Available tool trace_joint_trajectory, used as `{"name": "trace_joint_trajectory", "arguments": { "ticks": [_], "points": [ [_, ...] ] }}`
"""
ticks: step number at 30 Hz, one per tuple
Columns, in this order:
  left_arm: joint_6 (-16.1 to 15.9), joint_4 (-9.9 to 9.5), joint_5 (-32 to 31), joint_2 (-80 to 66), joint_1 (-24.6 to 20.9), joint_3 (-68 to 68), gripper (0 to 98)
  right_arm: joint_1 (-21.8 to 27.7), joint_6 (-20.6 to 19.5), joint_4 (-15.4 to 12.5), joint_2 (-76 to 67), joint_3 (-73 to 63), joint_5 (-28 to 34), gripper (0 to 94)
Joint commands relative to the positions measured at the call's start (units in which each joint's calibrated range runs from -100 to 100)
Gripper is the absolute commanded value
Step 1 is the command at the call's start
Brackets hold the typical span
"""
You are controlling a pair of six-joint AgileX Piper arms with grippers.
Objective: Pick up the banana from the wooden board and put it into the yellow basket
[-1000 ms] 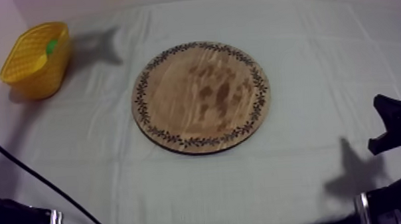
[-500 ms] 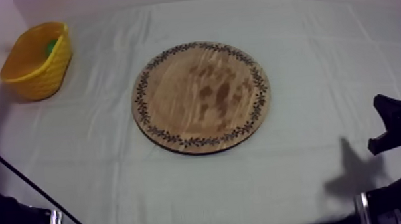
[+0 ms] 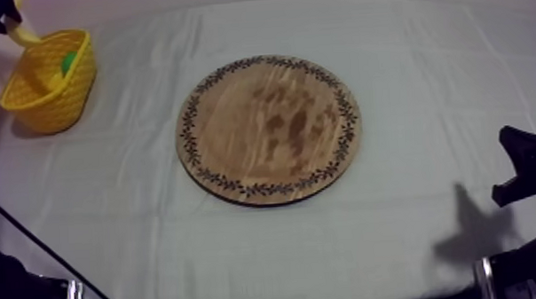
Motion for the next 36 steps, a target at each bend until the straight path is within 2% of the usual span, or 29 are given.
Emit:
{"name": "trace_joint_trajectory", "arguments": {
  "ticks": [1,7,10,15,19,25,32,36],
  "points": [
    [0.2,-0.80,0.0,-0.5,0.1,4.3,33.4,0.0,0.0,0.0,0.0,0.0,0.0,0.3],
    [0.7,-1.86,-0.7,-2.1,0.4,13.0,36.0,0.0,0.0,0.0,0.0,0.0,0.0,0.3],
    [0.8,-1.81,-1.2,-2.7,0.4,15.2,40.7,0.0,0.0,0.0,0.0,0.0,0.0,0.3],
    [0.1,-0.40,-1.8,-4.0,0.4,15.8,57.4,0.0,0.0,0.0,0.0,0.0,0.0,0.3],
    [-0.8,0.75,-2.8,-5.9,0.4,15.4,63.0,0.0,-0.1,0.0,0.0,0.0,0.0,0.3],
    [-1.8,1.65,-4.5,-13.2,0.2,17.1,59.9,0.0,0.0,0.0,0.0,0.0,0.0,0.3],
    [-4.1,2.79,-11.3,-29.6,1.4,29.4,49.6,0.0,-0.1,0.0,0.0,0.0,0.0,0.3],
    [-6.7,5.06,-15.7,-40.5,2.0,38.9,45.2,0.0,0.0,0.0,0.0,0.0,0.0,0.3]
  ]
}}
